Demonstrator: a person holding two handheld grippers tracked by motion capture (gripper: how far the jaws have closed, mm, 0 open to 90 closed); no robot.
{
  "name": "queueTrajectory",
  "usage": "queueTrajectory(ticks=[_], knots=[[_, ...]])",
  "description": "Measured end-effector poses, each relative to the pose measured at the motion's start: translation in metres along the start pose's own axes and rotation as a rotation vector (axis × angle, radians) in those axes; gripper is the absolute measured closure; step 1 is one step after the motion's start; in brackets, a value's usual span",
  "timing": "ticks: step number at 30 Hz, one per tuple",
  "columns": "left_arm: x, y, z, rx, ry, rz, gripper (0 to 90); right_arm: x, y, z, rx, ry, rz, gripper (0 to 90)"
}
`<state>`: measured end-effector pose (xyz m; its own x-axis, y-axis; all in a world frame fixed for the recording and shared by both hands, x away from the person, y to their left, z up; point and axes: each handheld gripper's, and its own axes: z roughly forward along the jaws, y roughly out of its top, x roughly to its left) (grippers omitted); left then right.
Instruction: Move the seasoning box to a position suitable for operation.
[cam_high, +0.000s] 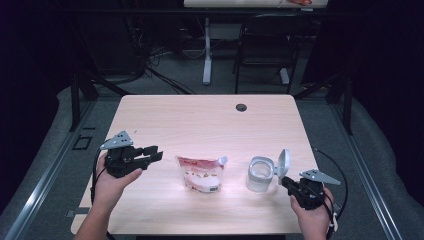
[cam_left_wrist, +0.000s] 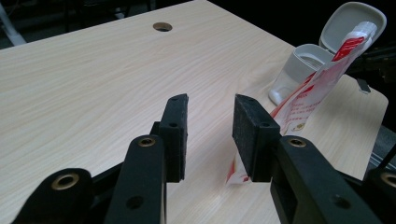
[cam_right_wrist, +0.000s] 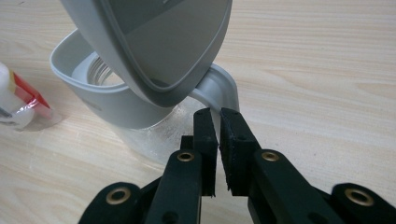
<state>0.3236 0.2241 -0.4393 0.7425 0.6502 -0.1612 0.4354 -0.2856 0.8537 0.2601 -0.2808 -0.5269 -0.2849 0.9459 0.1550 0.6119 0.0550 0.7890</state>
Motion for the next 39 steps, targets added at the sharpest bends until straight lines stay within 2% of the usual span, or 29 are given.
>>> queueTrajectory(ticks=[8,21,25,30,36,39], knots=[[0.0,0.0,0.0,0.002,0.0,0.007,65.8,-0.006,0.007,0.011,-0.014,-0.005,-0.002,83.4],[-0.003,0.0,0.003,0.009,-0.018,0.009,64.9,-0.011,0.009,0.016,-0.026,0.014,-0.007,80.2],[-0.004,0.0,0.002,0.012,-0.03,0.019,64.5,-0.008,0.007,0.01,-0.033,0.032,0.001,77.1],[-0.008,0.001,0.001,0.012,-0.046,0.032,63.8,-0.003,0.002,-0.003,-0.015,0.041,-0.028,75.5],[-0.012,0.0,0.004,0.027,-0.055,0.036,61.7,0.009,0.006,-0.02,-0.047,0.074,-0.04,73.6],[-0.013,0.0,0.005,0.031,-0.047,0.033,59.3,0.017,0.009,-0.029,-0.053,0.096,-0.084,73.6]])
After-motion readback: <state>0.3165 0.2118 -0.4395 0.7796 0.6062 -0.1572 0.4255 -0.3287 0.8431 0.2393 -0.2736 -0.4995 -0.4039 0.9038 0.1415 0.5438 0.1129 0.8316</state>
